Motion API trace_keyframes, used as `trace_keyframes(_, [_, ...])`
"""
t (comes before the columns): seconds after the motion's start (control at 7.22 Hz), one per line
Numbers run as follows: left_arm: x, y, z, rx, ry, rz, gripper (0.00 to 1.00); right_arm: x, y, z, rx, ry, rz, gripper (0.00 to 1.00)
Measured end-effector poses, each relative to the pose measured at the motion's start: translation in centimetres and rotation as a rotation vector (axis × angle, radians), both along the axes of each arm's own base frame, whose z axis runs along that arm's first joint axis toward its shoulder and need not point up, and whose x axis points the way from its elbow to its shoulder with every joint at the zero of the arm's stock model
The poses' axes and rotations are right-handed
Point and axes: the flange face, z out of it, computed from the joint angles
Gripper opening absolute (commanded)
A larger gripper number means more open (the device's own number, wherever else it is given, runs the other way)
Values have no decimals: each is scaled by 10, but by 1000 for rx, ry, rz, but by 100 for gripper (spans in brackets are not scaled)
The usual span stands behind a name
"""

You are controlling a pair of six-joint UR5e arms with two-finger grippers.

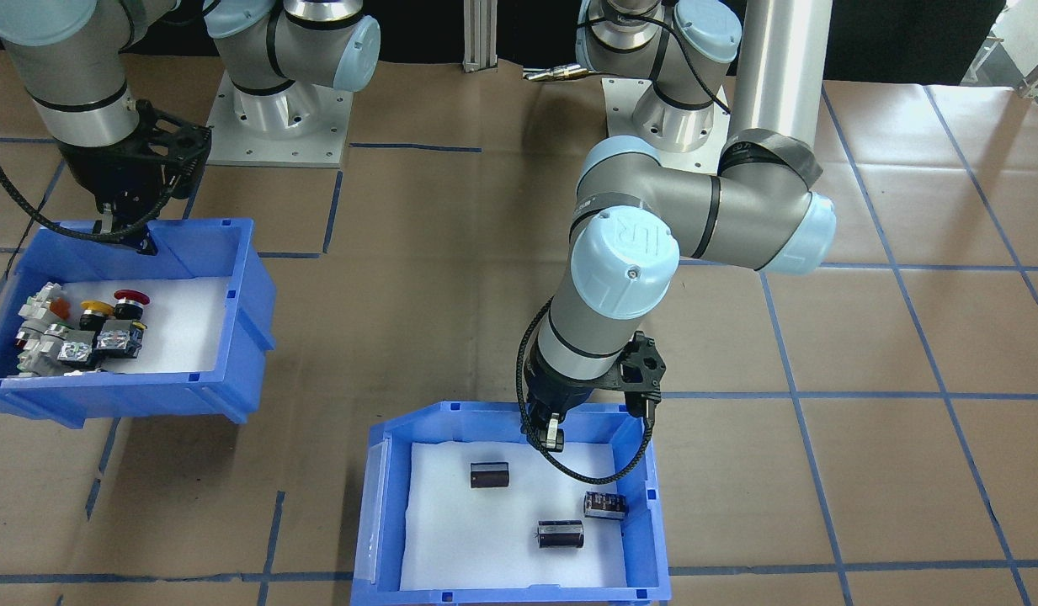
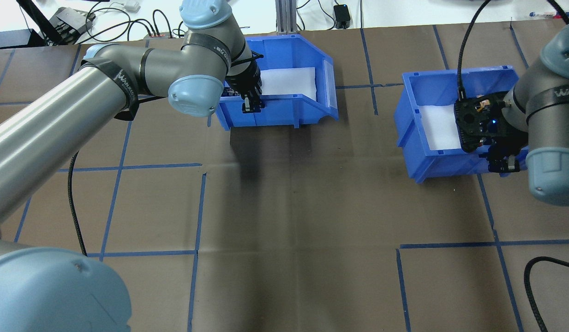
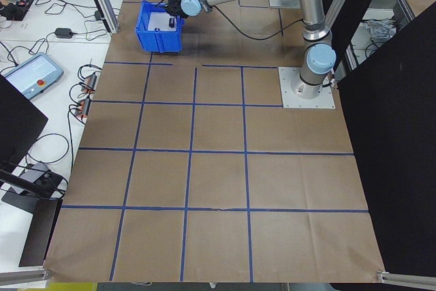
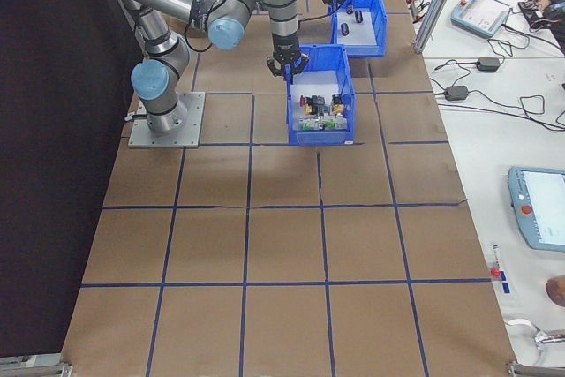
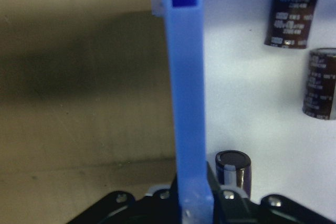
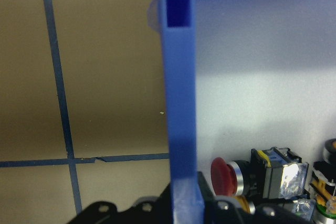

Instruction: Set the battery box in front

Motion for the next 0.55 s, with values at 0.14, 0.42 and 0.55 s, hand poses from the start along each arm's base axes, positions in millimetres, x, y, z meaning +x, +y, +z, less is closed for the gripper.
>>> trace_keyframes(0.14, [-2,0,-2,-2,-1,-4,94,0,1,-1,1,0,1,0])
trace_keyframes(0.42, [-6,3,8,-17,1,-14,89,2,7,-2,2,-1,1,0])
trace_keyframes(0.55, [-3,7,26,-40,2,-41,90,6,17,-4,0,-2,-4,0])
